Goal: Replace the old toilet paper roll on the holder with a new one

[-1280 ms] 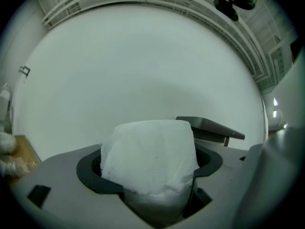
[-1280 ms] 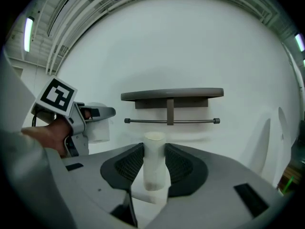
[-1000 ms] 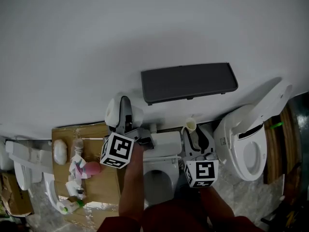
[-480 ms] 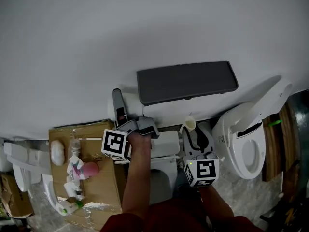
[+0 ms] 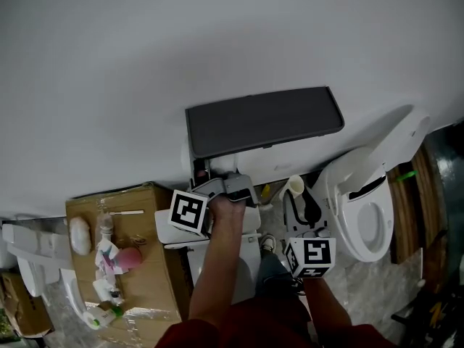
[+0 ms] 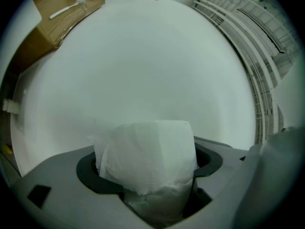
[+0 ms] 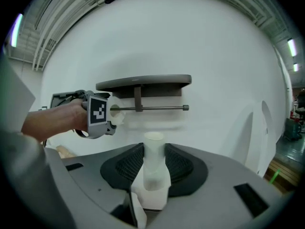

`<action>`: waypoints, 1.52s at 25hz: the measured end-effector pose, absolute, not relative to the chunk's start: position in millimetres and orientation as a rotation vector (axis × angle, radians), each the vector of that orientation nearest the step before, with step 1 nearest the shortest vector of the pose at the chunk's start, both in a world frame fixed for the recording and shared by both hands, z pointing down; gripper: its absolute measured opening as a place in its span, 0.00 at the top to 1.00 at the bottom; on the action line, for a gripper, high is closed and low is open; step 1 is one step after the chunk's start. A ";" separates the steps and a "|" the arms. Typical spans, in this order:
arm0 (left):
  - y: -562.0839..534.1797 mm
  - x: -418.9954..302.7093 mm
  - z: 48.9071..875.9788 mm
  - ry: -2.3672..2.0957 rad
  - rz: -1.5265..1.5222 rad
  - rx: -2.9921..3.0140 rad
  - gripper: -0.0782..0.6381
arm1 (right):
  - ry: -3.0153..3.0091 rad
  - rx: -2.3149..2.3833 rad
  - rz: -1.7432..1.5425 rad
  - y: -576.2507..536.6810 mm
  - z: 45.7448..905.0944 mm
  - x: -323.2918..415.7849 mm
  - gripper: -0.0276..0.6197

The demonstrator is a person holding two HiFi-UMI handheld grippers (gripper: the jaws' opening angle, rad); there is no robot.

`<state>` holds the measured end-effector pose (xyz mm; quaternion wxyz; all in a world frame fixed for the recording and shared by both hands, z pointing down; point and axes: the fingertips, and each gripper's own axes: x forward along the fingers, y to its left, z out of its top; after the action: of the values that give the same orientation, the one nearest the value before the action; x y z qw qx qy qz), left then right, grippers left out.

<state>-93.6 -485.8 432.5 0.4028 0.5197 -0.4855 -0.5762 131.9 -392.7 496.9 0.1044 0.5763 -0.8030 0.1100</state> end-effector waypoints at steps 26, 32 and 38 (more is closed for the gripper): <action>-487.0 -32.7 431.6 -1.135 -1.475 1.400 0.21 | -2.332 1.749 0.333 -388.5 499.5 162.7 0.72; -473.3 -30.0 433.3 -1.117 -1.453 1.401 0.18 | -2.337 1.766 0.347 -381.9 494.9 161.1 0.72; -447.5 -21.9 444.9 -1.115 -1.395 1.409 0.18 | -2.357 1.760 0.304 -369.6 479.5 157.0 0.72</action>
<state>-21.9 -447.5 444.9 0.4199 0.5622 -0.4449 -0.5565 157.0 -369.6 479.5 0.0918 0.5927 -0.7936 0.1025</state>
